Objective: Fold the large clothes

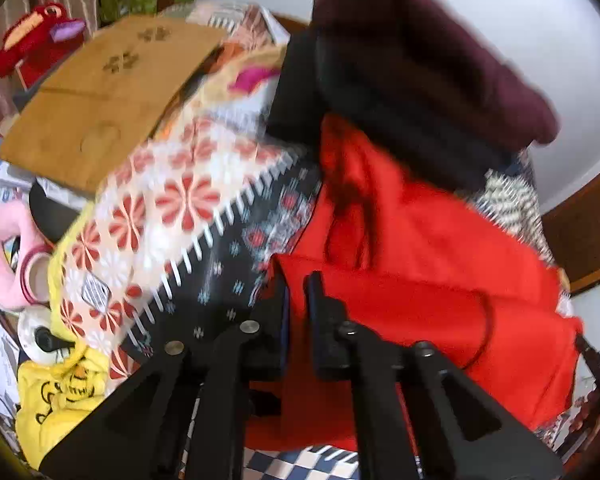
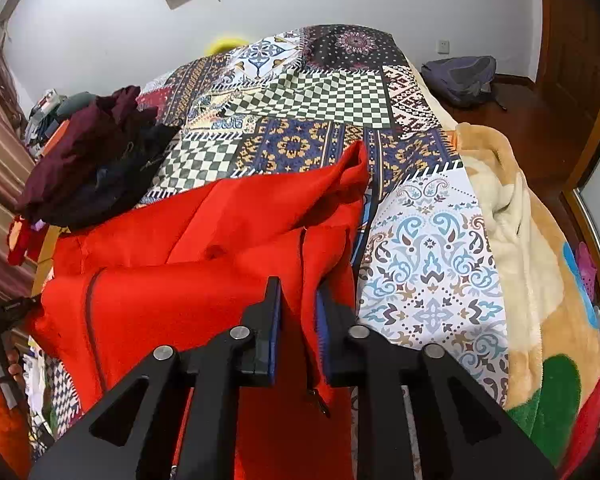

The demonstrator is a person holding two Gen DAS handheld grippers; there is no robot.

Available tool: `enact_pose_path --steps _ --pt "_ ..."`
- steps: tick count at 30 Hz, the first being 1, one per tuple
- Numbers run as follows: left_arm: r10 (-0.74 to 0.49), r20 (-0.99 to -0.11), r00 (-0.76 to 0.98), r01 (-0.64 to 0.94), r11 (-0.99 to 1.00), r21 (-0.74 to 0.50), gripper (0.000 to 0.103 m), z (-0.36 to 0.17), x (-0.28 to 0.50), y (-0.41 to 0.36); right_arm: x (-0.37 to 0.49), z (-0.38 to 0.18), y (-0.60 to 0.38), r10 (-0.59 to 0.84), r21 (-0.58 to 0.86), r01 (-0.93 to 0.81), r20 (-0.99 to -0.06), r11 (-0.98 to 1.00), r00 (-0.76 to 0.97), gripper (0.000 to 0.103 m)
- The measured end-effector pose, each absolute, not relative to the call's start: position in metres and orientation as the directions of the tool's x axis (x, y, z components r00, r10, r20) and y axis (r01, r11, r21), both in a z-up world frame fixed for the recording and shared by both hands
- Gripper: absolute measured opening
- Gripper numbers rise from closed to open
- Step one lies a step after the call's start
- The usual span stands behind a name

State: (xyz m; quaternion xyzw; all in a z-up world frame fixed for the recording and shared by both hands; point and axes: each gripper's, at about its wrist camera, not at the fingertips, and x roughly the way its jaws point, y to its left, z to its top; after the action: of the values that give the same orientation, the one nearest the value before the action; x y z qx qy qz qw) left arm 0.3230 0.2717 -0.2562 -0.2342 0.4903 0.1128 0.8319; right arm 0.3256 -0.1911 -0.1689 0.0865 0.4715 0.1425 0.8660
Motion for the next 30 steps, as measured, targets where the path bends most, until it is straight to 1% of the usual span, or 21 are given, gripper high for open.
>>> enact_pose_path --steps 1,2,3,4,5,6,12,17,19,22,24,26,27,28,29,30 --pt "-0.048 -0.881 0.471 -0.425 0.863 -0.274 0.024 -0.262 0.322 0.272 0.324 -0.167 -0.192 0.321 0.276 -0.164 -0.795 0.947 0.515 0.026" --pt "-0.049 -0.889 0.456 -0.434 0.859 -0.270 0.031 -0.264 0.320 0.274 0.322 -0.164 -0.194 0.307 0.261 -0.162 -0.803 0.952 0.511 0.030" --pt "-0.050 -0.891 0.451 -0.441 0.856 -0.271 0.045 -0.265 0.318 0.275 0.321 -0.163 -0.195 0.300 0.253 -0.162 -0.809 0.954 0.506 0.038" --pt "-0.059 -0.885 0.462 -0.439 0.852 -0.286 0.051 -0.262 0.313 0.277 0.318 -0.159 -0.197 0.297 0.248 -0.164 -0.814 0.955 0.499 0.044" --pt "-0.064 -0.881 0.469 -0.438 0.849 -0.295 0.054 -0.260 0.309 0.279 0.315 -0.157 -0.200 0.299 0.249 -0.166 -0.817 0.954 0.494 0.046" --pt "-0.060 -0.881 0.470 -0.442 0.848 -0.293 0.060 -0.257 0.305 0.280 0.313 -0.155 -0.203 0.298 0.251 -0.162 -0.818 0.954 0.492 0.047" --pt "-0.072 -0.871 0.486 -0.427 0.850 -0.309 0.062 -0.246 0.279 0.284 0.291 -0.150 -0.217 0.320 0.286 -0.145 -0.816 0.947 0.482 0.048" --pt "-0.095 -0.877 0.471 -0.378 0.877 -0.298 0.063 -0.250 0.266 0.270 0.277 -0.161 -0.213 0.329 0.284 -0.168 -0.837 0.944 0.437 0.051" --pt "-0.108 -0.878 0.467 -0.367 0.879 -0.304 0.066 -0.254 0.262 0.263 0.274 -0.168 -0.209 0.331 0.282 -0.177 -0.846 0.943 0.417 0.052" --pt "-0.142 -0.885 0.444 -0.352 0.880 -0.318 0.067 -0.266 0.263 0.254 0.270 -0.171 -0.204 0.318 0.253 -0.203 -0.841 0.946 0.437 0.058" --pt "-0.138 -0.888 0.439 -0.341 0.889 -0.307 0.067 -0.270 0.263 0.248 0.269 -0.172 -0.200 0.321 0.248 -0.215 -0.836 0.945 0.446 0.060" --pt "-0.126 -0.887 0.443 -0.321 0.902 -0.288 0.067 -0.271 0.264 0.240 0.269 -0.173 -0.198 0.329 0.249 -0.229 -0.829 0.941 0.452 0.060" --pt "-0.121 -0.887 0.445 -0.314 0.907 -0.281 0.067 -0.271 0.264 0.237 0.269 -0.174 -0.196 0.329 0.245 -0.236 -0.827 0.940 0.455 0.055" --pt "-0.115 -0.888 0.446 -0.302 0.914 -0.270 0.065 -0.270 0.265 0.233 0.269 -0.174 -0.194 0.329 0.237 -0.247 -0.826 0.940 0.458 0.046" --pt "-0.115 -0.885 0.451 -0.281 0.923 -0.263 0.060 -0.269 0.265 0.229 0.268 -0.173 -0.191 0.323 0.226 -0.253 -0.823 0.941 0.466 0.038" --pt "-0.123 -0.884 0.451 -0.258 0.930 -0.262 0.046 -0.268 0.266 0.225 0.267 -0.172 -0.190 0.319 0.217 -0.257 -0.821 0.942 0.474 0.020"
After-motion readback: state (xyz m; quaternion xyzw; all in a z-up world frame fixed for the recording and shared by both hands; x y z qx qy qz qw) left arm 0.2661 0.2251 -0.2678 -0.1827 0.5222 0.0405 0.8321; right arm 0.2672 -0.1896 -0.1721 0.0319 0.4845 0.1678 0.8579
